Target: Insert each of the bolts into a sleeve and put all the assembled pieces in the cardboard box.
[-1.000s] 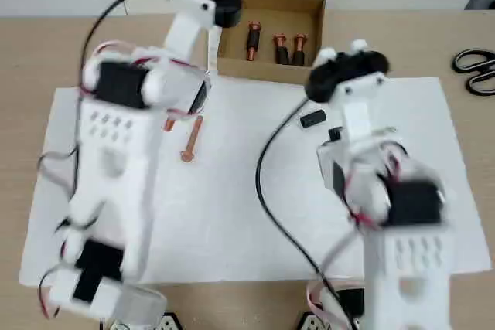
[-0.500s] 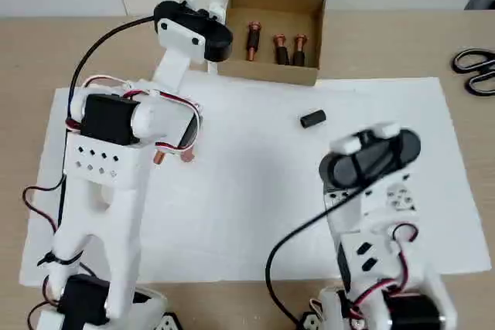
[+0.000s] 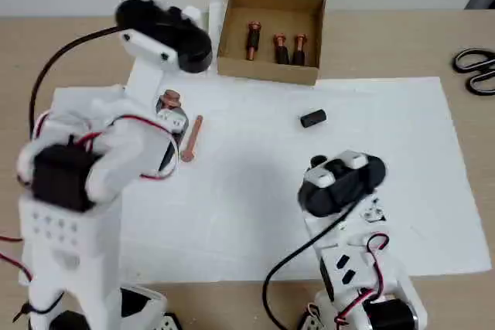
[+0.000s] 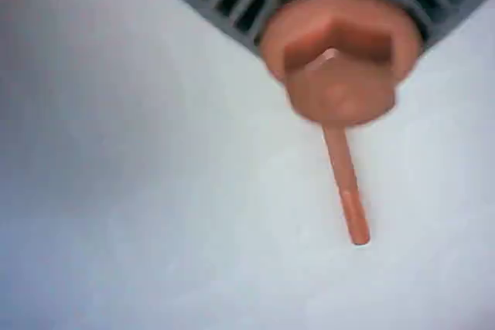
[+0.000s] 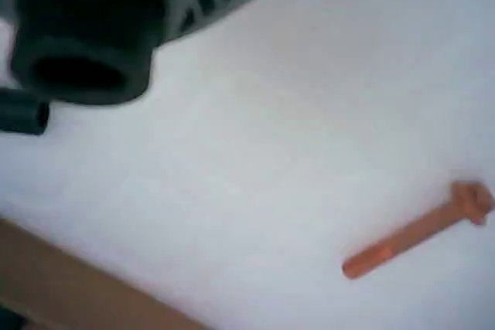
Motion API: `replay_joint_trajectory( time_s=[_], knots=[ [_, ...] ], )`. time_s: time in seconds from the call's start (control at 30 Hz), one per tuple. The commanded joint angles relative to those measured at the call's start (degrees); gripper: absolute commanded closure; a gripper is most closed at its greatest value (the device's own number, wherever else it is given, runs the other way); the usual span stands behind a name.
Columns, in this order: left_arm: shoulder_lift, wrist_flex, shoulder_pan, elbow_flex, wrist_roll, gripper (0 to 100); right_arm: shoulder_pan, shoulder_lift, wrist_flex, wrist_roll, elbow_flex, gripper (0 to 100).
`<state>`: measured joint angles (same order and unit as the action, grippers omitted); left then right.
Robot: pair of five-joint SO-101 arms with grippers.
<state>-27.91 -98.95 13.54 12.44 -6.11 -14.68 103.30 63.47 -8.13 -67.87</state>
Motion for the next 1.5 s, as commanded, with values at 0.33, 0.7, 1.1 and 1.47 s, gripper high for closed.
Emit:
replay_joint_trajectory(
  time_s=[0.33,0.7,1.1,1.47],
  knots=[
    [-4.48,31.74,11.78,-14.29,27.60,100,-7.16,0.57,-6.55,9.14,-2.64,99.5],
    [-5.19,43.25,18.73,-21.85,27.87,100,-10.42,0.57,-14.81,9.41,-10.99,99.5],
    [-15.56,69.45,16.62,-49.98,27.69,100,-10.42,0.57,-16.75,12.92,-15.38,99.5],
    [-17.85,70.68,16.70,-54.46,32.35,100,-12.79,0.57,-16.75,12.92,-15.38,99.5]
  ],
)
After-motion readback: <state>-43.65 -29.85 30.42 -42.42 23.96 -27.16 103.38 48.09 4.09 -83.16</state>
